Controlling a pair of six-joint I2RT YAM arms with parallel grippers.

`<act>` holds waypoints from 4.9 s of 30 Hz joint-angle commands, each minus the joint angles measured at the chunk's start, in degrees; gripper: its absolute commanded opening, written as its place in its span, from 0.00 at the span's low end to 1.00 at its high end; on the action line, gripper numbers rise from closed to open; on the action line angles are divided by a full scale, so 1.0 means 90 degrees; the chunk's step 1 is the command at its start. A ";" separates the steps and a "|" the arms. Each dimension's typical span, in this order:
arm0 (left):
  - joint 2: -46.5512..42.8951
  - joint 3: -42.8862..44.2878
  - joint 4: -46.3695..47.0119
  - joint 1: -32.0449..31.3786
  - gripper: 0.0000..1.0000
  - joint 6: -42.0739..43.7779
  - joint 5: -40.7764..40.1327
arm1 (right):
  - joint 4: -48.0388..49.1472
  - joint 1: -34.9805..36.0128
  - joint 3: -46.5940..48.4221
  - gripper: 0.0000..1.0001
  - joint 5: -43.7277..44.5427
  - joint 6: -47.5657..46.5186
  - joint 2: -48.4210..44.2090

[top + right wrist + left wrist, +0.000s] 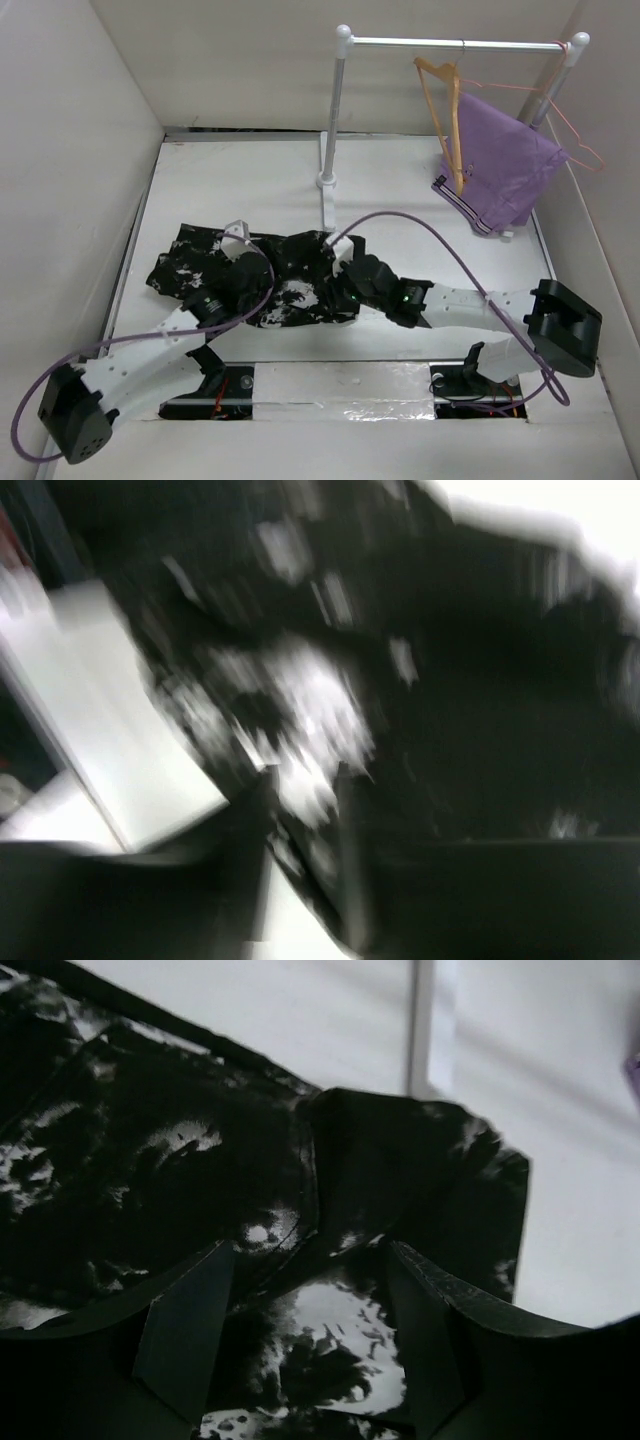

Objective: Place the trousers on the hanger
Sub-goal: Fold the trousers at the center of the board.

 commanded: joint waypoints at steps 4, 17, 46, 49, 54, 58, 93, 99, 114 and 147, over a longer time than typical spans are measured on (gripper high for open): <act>0.1202 0.0035 0.1329 0.0967 0.59 0.0199 0.0548 | 0.0052 -0.0262 -0.1221 0.74 0.0328 0.0653 -0.0638; 0.1702 0.0141 0.1575 0.3039 0.58 0.0171 0.1479 | 0.0551 -0.0399 -0.2355 0.05 0.0309 0.1328 -0.0578; 0.1276 -0.0170 -0.1222 0.4338 0.59 -0.1821 0.0392 | 0.0218 -0.1353 -0.1818 0.17 -0.1136 -0.0226 -0.1567; 0.2001 -0.0219 -0.0684 0.4338 0.53 -0.2113 0.0462 | 0.0589 -0.2008 -0.2072 0.17 -0.1837 0.0027 -0.1264; 0.1917 -0.0219 -0.0545 0.4338 0.53 -0.2535 0.0102 | 0.1290 -0.3034 -0.2433 0.20 -0.2844 0.0370 -0.0503; 0.0914 -0.0404 0.0289 0.4338 0.55 -0.1991 0.0420 | 0.1352 -0.3495 -0.2473 0.21 -0.3178 0.0312 -0.0461; 0.5296 0.1774 0.0988 0.3253 0.57 0.0356 0.0529 | 0.0941 -0.1796 -0.2980 0.74 -0.1342 0.1503 -0.0911; 0.5353 0.1734 0.1164 0.3566 0.15 0.0356 0.0871 | 0.1028 -0.1796 -0.3137 0.66 -0.1292 0.1426 -0.0854; 0.5490 0.1890 0.1564 0.4795 0.00 -0.0425 0.1213 | 0.1079 -0.2370 -0.3293 0.00 -0.1517 0.1123 -0.1009; 0.2903 0.1295 0.2939 0.0305 0.00 0.1224 0.0900 | -0.1802 -0.1982 0.0269 0.02 -0.1031 -0.0351 -0.3009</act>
